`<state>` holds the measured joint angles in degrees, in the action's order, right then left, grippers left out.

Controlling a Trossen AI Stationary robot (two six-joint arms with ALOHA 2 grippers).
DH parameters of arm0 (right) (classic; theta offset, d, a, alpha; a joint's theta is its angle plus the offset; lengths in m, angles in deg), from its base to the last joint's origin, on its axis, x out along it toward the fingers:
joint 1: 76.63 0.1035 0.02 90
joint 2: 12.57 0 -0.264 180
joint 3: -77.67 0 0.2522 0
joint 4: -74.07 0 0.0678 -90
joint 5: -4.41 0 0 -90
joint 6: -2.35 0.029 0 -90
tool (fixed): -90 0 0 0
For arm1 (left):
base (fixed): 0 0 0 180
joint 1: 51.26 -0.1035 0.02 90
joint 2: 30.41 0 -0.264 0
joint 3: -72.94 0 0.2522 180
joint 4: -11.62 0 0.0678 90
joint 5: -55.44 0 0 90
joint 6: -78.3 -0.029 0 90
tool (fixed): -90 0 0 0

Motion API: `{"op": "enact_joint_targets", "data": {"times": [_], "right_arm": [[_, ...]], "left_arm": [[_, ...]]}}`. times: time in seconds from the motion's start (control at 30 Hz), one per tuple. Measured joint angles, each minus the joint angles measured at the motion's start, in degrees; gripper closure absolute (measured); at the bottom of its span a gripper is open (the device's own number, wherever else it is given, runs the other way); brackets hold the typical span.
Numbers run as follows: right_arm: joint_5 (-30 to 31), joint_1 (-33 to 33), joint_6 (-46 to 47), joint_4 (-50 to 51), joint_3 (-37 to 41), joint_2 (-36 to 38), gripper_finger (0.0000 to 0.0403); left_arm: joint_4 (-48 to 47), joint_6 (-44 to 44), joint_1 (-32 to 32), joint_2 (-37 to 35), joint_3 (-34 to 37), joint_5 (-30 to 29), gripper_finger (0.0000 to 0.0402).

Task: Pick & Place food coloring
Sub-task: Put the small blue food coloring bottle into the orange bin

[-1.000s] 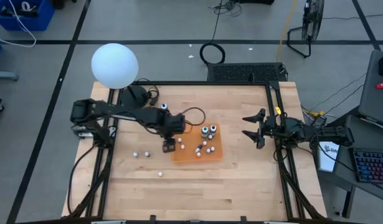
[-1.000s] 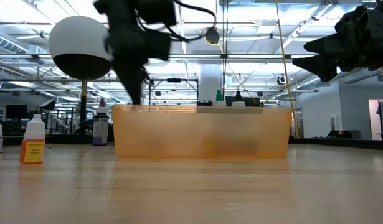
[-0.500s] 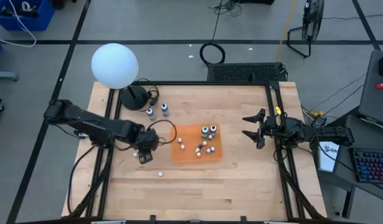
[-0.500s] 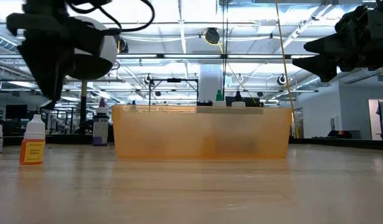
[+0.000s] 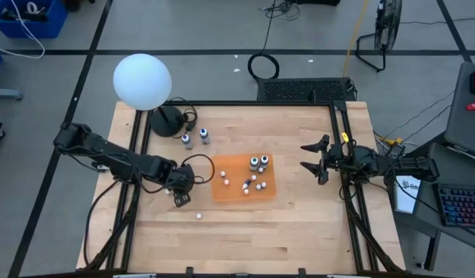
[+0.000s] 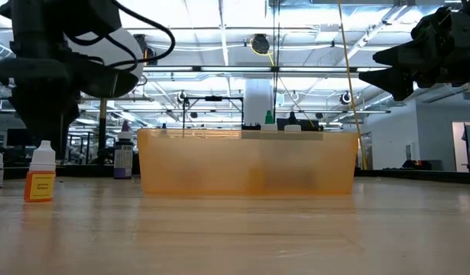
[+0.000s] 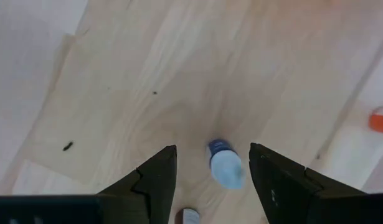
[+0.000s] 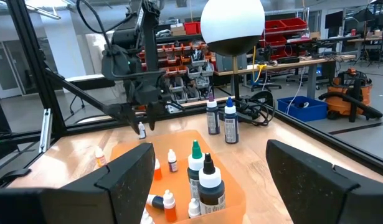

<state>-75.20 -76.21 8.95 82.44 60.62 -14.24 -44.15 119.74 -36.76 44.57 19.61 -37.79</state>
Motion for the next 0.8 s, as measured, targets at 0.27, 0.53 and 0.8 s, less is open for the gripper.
{"op": "enact_joint_targets", "data": {"times": [0.27, 0.53, 0.8], "right_arm": [[0.0, 0.0, 0.0, 0.0, 0.0, 0.0, 0.0110], [0.0, 0.0, 0.0, 0.0, 0.0, 0.0, 0.0110], [0.0, 0.0, 0.0, 0.0, 0.0, 0.0, 0.0110]], "left_arm": [[1.1, 2.2, 0.0, 0.0, 2.5, -0.3, 0.0204], [4.6, 3.1, 0.0, 0.0, 5.2, 0.1, 0.0204], [5.6, 5.1, 0.0, 0.0, 7.3, 0.6, 0.0210]]}}
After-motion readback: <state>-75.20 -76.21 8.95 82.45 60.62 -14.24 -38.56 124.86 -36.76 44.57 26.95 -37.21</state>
